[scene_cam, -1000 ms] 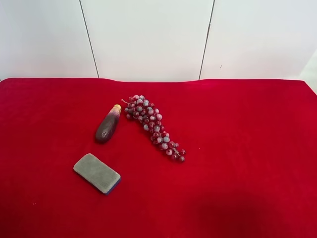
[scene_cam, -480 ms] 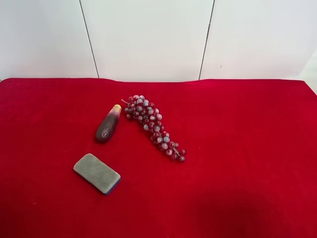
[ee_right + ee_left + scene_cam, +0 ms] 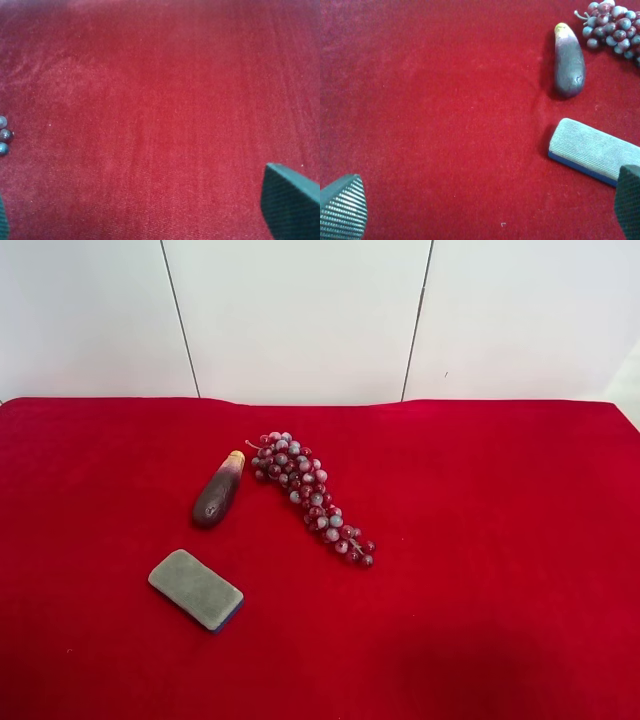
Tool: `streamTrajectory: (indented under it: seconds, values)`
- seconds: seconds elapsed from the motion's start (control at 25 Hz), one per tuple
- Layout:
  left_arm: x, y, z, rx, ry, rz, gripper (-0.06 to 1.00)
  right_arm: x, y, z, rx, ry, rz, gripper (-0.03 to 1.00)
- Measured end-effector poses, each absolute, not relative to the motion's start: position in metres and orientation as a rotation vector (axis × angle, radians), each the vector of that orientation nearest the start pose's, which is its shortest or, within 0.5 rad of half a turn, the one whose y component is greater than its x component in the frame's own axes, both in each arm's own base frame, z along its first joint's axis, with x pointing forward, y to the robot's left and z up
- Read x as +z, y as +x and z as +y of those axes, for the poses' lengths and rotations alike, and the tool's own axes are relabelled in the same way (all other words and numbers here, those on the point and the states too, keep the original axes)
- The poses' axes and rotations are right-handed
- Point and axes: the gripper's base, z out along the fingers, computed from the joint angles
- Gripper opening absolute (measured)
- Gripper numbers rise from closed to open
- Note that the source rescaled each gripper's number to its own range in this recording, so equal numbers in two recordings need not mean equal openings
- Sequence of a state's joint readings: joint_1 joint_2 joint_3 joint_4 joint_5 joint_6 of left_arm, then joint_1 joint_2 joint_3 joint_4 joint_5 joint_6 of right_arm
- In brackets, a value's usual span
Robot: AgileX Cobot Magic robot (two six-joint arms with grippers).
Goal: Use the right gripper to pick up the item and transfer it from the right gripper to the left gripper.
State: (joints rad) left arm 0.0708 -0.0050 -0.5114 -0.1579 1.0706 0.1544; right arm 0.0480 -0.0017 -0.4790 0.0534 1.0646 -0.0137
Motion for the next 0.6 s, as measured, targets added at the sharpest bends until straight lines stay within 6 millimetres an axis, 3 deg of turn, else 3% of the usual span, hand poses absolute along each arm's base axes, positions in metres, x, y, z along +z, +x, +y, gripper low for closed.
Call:
streamTrajectory:
  seconds: [0.6]
  values:
    - [0.2804,-0.0071,-0.0131,-0.047,0.095,2.026,1.0,0.2712,-0.0032,0.0041,0.085,-0.066,2.066,1.0]
